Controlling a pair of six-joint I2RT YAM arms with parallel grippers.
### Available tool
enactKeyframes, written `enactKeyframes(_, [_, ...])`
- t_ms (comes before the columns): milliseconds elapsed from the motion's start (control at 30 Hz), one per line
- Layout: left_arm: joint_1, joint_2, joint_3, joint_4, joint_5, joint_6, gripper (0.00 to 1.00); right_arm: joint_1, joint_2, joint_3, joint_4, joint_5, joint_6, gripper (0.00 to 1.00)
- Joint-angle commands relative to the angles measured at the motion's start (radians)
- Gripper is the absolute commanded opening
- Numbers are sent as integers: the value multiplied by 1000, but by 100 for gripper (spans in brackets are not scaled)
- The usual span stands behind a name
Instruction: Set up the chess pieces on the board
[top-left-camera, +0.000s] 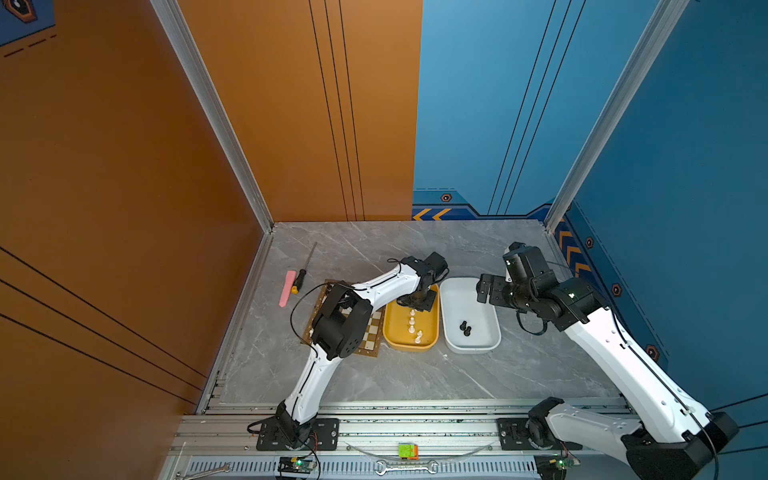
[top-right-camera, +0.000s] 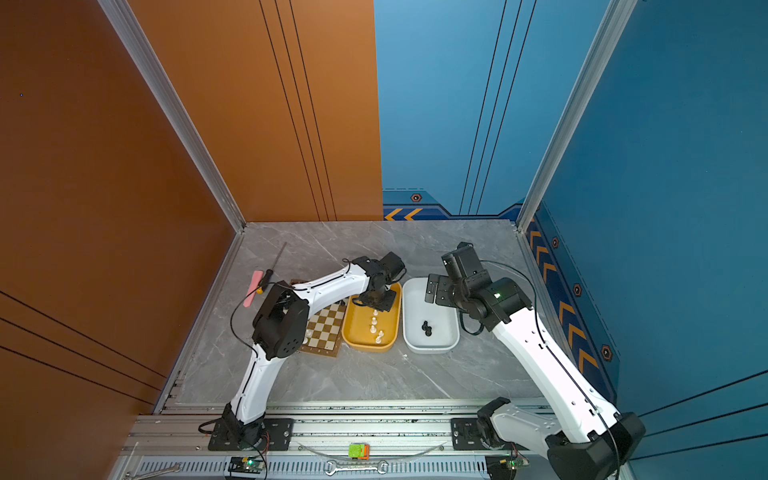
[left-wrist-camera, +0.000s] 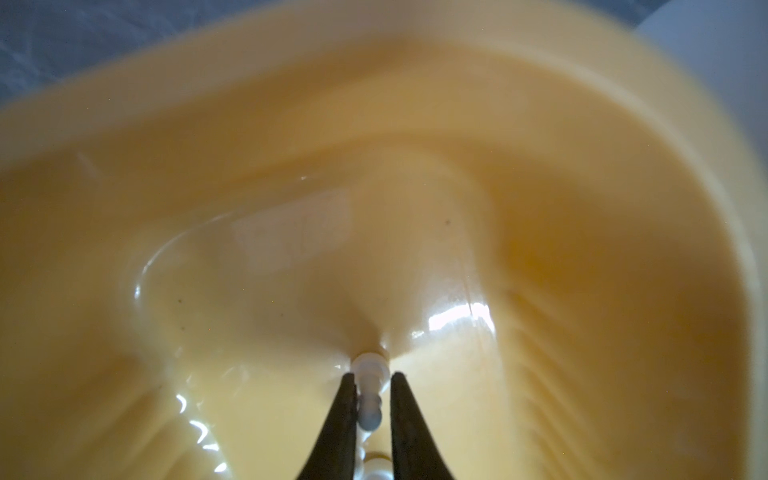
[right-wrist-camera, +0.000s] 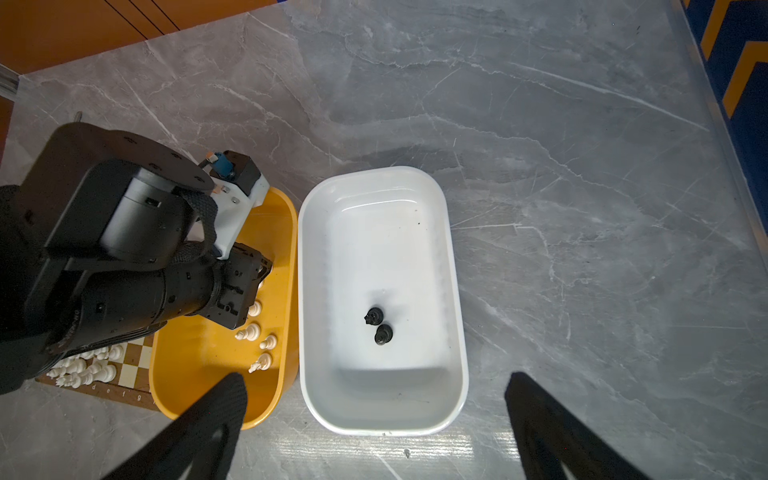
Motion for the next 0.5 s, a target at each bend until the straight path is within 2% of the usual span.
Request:
enactKeyframes(0, [11, 13, 0, -27, 12, 4, 13, -5, -23, 0, -28, 2, -12, 100])
enactKeyframes(167, [12, -4, 0, -31, 11, 10, 8, -5, -32, -8, -28, 3, -6, 100])
enactKeyframes(467, [14, -93, 37, -89, -35, 16, 8, 8, -33, -9, -16, -4, 4, 100])
